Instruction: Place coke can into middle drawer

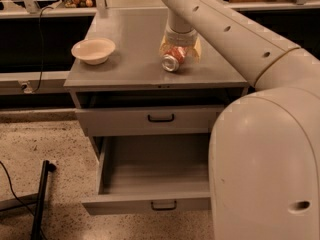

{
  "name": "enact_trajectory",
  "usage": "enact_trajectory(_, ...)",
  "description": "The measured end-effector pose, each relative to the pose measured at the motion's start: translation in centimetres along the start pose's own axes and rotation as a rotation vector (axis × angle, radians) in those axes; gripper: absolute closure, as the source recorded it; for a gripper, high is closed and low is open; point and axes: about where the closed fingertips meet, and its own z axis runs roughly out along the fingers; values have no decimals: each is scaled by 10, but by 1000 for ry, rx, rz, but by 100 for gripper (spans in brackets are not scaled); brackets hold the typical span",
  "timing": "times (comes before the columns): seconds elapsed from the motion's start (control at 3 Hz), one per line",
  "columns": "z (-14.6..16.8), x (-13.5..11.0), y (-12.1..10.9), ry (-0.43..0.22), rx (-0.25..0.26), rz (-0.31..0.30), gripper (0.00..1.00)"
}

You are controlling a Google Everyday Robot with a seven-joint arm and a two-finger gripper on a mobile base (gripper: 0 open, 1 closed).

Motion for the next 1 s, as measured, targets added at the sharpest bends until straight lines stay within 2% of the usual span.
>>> enact_trajectory(0.67, 8, -4, 4, -41, -9, 19, 61)
enact_trajectory(1.0, 2, -3, 6, -67, 15, 36, 86)
